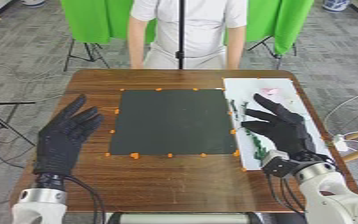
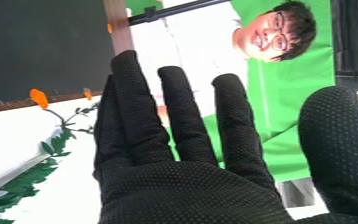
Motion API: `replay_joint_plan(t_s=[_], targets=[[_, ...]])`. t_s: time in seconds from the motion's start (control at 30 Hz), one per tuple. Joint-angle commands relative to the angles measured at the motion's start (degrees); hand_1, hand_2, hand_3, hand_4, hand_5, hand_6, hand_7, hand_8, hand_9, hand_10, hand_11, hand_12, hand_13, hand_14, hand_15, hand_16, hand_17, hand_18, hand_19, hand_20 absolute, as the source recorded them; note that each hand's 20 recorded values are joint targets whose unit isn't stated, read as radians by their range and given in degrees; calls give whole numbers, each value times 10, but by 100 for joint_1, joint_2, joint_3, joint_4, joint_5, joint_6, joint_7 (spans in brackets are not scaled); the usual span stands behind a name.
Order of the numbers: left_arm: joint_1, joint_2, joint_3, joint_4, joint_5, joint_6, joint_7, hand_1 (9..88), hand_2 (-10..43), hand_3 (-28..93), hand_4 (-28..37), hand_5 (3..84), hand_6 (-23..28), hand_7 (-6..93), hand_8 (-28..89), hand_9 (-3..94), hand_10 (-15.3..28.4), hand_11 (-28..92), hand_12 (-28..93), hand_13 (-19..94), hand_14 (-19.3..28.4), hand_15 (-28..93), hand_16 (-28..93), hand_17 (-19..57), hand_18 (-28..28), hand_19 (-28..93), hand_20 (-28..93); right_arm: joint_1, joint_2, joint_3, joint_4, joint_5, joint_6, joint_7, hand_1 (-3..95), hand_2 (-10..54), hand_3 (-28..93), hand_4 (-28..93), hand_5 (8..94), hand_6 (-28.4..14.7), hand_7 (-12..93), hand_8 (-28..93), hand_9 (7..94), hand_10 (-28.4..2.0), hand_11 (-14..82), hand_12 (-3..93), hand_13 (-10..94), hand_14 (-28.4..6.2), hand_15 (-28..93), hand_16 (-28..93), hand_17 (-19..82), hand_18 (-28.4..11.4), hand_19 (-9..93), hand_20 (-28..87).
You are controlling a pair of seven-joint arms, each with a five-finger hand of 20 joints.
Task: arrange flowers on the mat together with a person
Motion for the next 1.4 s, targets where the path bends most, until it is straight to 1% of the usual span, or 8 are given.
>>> replay_joint_plan(t_s=[0.03,0.13,0.2,0.4,0.6,0.8,1.13,1.4], targets=[[216,-204,5,-45,22,-37,-118,232,102,763,-255,366,96,100,-94,355,225,237,82,258,284,472,-112,-79,237,585,-26,-291,35,51,-157,8,123,-15,129,137,819,-283,394,7,117,-128,446,-178,108,109,388,-219,328,126,52,-190,545,150],[230,-113,-79,-47,15,-8,-166,233,102,763,-256,365,96,101,-94,356,226,238,83,259,284,475,-111,-78,237,587,-25,-185,-83,-34,-96,97,132,43,128,137,820,-283,394,7,118,-128,446,-178,108,109,389,-219,327,126,52,-190,545,150],[192,-115,19,-32,-77,138,47,232,102,764,-255,365,96,101,-94,356,226,240,84,259,284,477,-112,-78,237,590,-24,-62,-71,-66,-68,27,-11,35,129,137,820,-283,393,7,118,-128,446,-178,108,109,389,-219,327,127,52,-190,545,150],[135,-139,9,-28,-17,-32,-185,232,102,764,-255,365,97,101,-93,357,227,246,85,259,284,483,-114,-79,239,595,-23,-134,-34,36,-127,61,92,32,129,137,819,-283,393,7,118,-128,446,-178,108,109,389,-219,328,127,52,-190,545,151],[299,-114,-77,-86,-57,86,-132,233,102,763,-255,365,97,101,-94,358,227,249,84,259,284,486,-115,-79,239,596,-24,-143,-72,76,-129,66,41,46,128,137,819,-283,394,7,118,-128,447,-178,109,109,389,-219,328,126,52,-190,544,151],[227,-119,-22,-78,-42,41,-156,233,103,762,-255,364,97,102,-94,359,229,248,84,260,284,487,-116,-78,239,598,-24,-145,-47,94,-134,85,66,78,128,137,819,-283,394,7,119,-128,447,-178,108,109,388,-219,327,126,52,-190,544,151],[261,-98,51,-73,-135,227,-5,234,103,761,-254,366,99,103,-94,359,228,251,84,260,284,488,-117,-79,239,600,-25,-100,-51,100,-105,86,28,124,128,137,818,-283,393,7,117,-128,446,-178,108,110,388,-219,327,127,52,-190,545,151],[294,-92,18,-84,-100,186,-3,233,103,762,-254,367,100,102,-93,361,229,253,84,261,284,489,-117,-78,239,602,-26,-51,-51,82,-89,66,3,135,129,137,818,-283,393,7,117,-128,446,-178,107,109,388,-219,326,127,52,-190,544,151]])
